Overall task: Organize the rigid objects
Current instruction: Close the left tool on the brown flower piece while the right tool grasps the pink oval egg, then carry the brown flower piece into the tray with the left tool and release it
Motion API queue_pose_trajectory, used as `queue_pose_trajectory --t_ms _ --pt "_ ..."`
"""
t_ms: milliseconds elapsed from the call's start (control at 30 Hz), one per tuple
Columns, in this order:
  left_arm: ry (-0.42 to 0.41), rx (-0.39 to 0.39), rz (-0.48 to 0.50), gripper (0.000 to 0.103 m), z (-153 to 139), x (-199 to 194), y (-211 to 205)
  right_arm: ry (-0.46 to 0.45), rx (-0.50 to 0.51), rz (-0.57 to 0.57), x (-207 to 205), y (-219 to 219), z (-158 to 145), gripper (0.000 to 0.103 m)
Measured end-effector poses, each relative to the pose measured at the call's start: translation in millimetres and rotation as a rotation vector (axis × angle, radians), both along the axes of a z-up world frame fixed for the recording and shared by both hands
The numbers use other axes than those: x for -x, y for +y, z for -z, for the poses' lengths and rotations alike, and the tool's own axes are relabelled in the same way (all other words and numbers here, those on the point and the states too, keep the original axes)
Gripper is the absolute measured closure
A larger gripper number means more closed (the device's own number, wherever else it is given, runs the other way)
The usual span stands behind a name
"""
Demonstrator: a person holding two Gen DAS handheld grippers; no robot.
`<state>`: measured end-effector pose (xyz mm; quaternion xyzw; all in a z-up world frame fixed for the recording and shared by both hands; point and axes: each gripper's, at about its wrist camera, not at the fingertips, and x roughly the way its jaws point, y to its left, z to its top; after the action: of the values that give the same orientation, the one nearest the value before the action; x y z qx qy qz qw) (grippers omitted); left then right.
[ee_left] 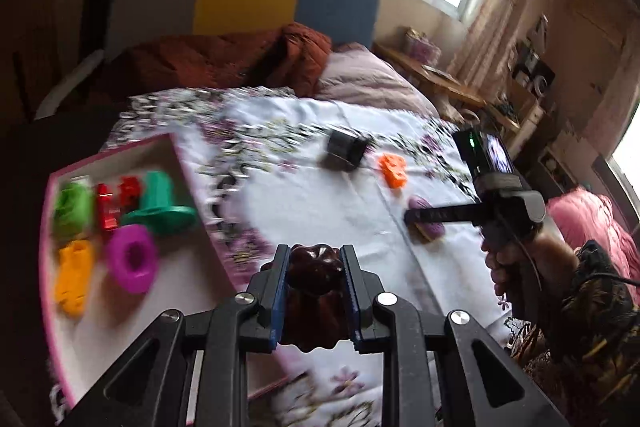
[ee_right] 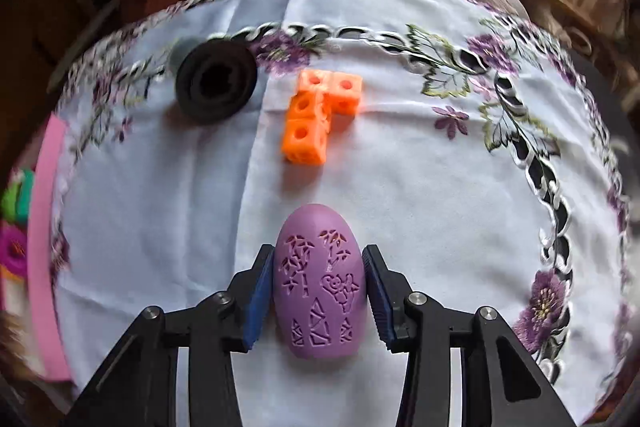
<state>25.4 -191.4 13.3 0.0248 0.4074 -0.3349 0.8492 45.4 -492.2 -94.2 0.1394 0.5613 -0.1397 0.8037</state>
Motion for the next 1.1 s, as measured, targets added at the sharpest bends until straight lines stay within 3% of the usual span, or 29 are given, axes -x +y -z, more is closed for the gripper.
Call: queue_pose_trajectory --t_ms 233,433,733,967,1100 --pt "0.018 -0.001 -0.212 0.080 -0.7 -7.3 98.8 0.002 -0.012 0.006 -2.4 0.9 3.6 0.057" --pt "0.052 -0.011 -0.320 0.080 14.7 -10.1 146.9 -0.001 -0.007 0.003 -3.3 3.1 6.4 0.056" --pt "0.100 -0.042 -0.304 0.079 40.5 -18.8 144.8 -0.010 0.043 -0.030 -1.9 8.4 4.3 0.057" --pt "0.064 -0.121 -0.304 0.080 54.9 -39.0 134.2 -0.015 0.053 -0.039 -3.4 9.5 3.9 0.057" --pt "-0.003 -0.167 -0.317 0.079 53.3 -50.8 128.1 -0.017 0.057 -0.045 -3.5 8.5 3.5 0.057"
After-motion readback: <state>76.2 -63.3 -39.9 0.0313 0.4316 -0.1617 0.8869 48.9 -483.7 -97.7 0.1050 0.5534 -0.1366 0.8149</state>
